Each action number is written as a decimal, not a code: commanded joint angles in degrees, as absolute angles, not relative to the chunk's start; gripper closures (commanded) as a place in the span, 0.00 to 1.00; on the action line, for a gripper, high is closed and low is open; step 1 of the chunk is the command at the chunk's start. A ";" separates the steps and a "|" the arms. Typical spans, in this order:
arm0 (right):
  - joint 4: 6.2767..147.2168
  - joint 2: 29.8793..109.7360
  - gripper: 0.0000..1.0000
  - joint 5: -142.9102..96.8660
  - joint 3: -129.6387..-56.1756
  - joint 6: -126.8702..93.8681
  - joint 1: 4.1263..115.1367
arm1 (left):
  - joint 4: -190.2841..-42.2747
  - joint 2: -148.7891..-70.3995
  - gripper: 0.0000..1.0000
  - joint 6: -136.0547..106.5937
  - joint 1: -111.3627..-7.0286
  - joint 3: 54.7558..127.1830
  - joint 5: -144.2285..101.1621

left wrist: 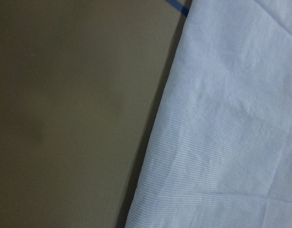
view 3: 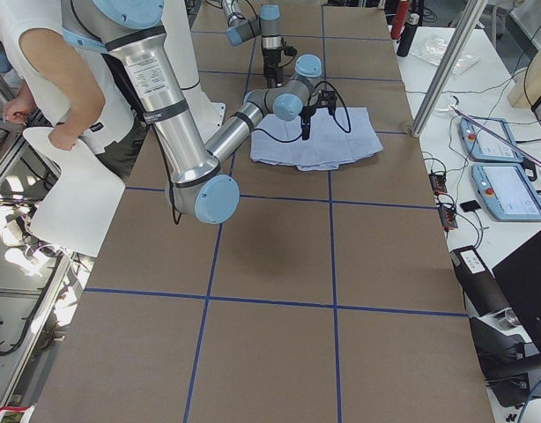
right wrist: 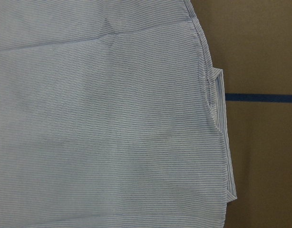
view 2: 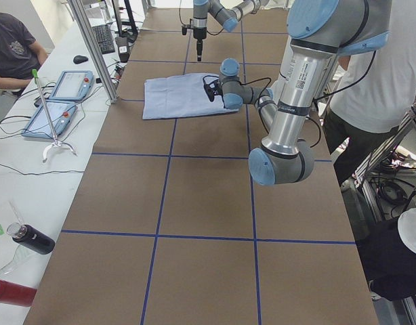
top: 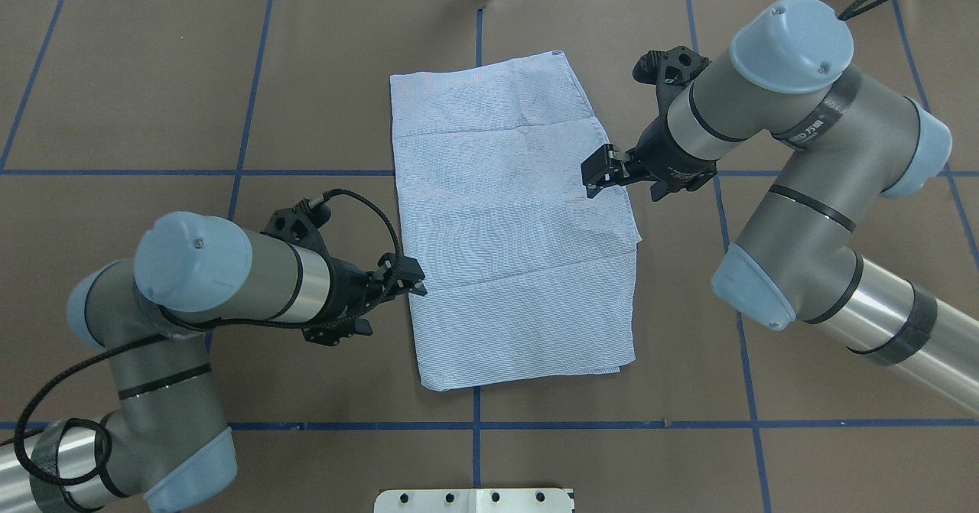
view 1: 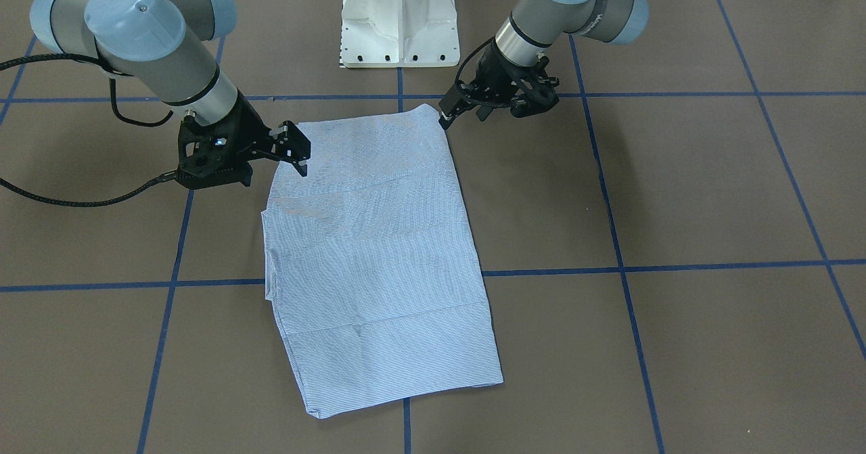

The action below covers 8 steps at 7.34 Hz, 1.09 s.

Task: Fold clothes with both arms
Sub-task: 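Move the left gripper to the shirt's near corner while the right gripper hovers above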

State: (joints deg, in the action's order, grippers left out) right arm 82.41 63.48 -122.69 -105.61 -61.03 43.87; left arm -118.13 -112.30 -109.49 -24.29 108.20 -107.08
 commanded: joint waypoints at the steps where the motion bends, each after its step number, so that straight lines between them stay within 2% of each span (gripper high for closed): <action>1: 82.53 64.60 0.00 -122.96 -107.66 -61.35 43.86 | -117.60 -113.29 0.00 -114.51 -18.65 108.02 -102.67; 5: 82.62 64.60 0.00 -123.22 -107.67 -61.44 43.86 | -117.51 -116.36 0.03 -118.04 -15.21 101.26 -99.15; 7: 82.62 64.60 0.00 -123.31 -107.67 -61.44 43.86 | -117.42 -116.54 0.16 -118.04 -15.29 100.37 -99.05; 8: 83.14 64.60 0.00 -123.31 -107.67 -61.44 43.86 | -117.42 -116.54 0.19 -118.04 -15.29 100.28 -98.97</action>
